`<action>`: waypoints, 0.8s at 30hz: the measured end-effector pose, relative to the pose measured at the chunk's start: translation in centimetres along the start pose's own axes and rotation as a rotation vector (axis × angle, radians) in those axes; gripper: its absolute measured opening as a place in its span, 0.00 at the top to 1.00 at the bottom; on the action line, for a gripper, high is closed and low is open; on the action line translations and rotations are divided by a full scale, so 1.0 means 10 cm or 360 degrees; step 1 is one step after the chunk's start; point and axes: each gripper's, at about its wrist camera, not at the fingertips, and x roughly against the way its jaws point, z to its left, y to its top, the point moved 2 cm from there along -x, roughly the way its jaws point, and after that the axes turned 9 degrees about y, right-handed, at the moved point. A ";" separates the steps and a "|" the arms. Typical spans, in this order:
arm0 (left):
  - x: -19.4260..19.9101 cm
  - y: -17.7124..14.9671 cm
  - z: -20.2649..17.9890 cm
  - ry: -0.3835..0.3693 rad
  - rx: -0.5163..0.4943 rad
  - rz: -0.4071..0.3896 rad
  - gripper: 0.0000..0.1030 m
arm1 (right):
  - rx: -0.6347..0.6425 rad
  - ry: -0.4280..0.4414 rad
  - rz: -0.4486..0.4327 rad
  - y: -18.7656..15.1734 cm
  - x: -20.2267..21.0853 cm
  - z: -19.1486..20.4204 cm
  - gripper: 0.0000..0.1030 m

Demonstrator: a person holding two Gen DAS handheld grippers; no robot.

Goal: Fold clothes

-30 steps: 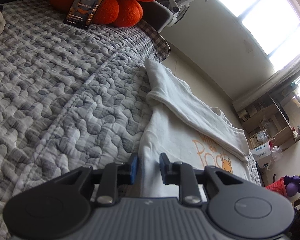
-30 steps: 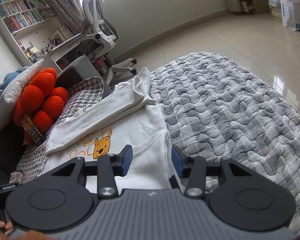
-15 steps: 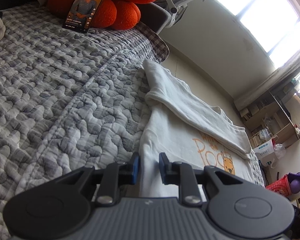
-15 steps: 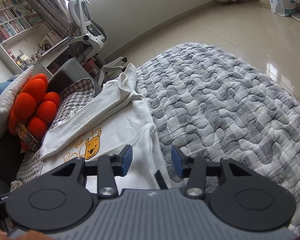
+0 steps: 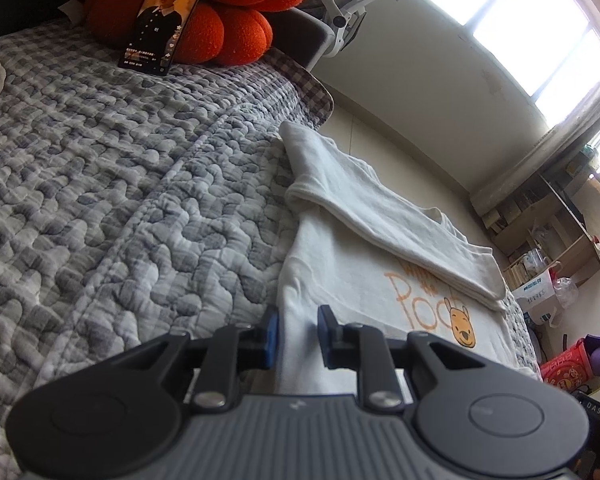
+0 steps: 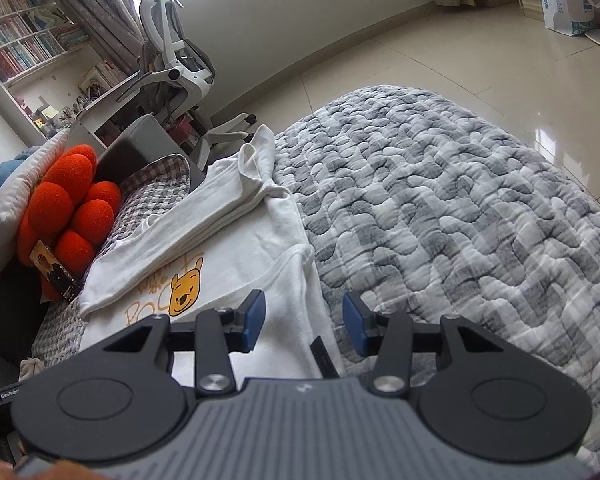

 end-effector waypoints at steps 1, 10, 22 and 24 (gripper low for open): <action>-0.01 0.00 0.00 0.0006 -0.0001 0.0005 0.80 | -0.0002 0.0000 0.0001 0.00 -0.01 -0.01 0.54; -0.02 0.00 -0.02 0.0021 -0.0016 -0.0002 0.80 | -0.0032 0.0022 0.0002 0.02 0.01 -0.05 0.55; 0.04 0.02 0.02 -0.0033 0.0020 0.0012 0.80 | 0.0001 0.0008 -0.0028 0.03 -0.02 0.00 0.55; 0.05 0.03 0.03 -0.0060 0.0042 0.0019 0.80 | -0.0009 0.0021 -0.0035 0.05 -0.02 -0.01 0.55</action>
